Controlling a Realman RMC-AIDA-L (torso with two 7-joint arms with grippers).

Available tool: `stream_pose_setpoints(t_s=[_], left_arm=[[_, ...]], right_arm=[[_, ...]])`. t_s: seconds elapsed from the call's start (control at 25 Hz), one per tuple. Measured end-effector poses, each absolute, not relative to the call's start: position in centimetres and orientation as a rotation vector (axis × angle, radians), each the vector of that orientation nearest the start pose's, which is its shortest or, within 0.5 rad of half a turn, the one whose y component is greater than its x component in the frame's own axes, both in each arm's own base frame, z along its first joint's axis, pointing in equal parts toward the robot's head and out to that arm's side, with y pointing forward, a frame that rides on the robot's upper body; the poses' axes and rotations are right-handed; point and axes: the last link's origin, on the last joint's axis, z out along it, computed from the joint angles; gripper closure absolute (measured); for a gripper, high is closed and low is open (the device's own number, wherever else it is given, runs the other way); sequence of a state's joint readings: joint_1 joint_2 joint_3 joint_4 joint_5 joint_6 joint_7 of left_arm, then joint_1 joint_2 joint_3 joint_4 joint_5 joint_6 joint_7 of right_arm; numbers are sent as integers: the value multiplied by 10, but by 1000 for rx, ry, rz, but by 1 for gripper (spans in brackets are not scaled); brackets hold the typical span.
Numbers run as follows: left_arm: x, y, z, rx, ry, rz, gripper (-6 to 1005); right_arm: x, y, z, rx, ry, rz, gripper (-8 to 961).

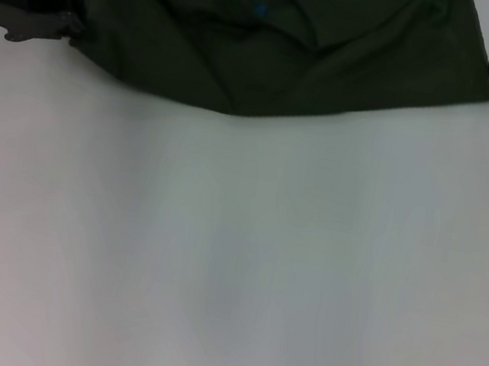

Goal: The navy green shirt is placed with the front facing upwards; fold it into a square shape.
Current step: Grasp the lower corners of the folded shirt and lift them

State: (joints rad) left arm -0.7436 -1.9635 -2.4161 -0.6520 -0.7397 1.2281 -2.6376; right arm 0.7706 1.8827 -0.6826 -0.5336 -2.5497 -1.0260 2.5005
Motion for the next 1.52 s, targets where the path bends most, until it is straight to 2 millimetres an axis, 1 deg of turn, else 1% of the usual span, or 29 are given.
stream_pose_setpoints(t_s=[0.36,0.72,1.0,1.52], left_arm=[[-275,413,38,-1999,-1839,-310,989],[-276,412,37,-1993,-1841,-314,988],[-276,413,37,-1991,-1839,-316,989],[-276,412,37,-1989,-1839,-318,989]], right_arm=[[311,436,56,-1880,1610,134,367],[303,442,42,-1953,1469,62,370],[302,443,37,-1977,1431,23,372],[307,440,32,-1972,1443,5,375]])
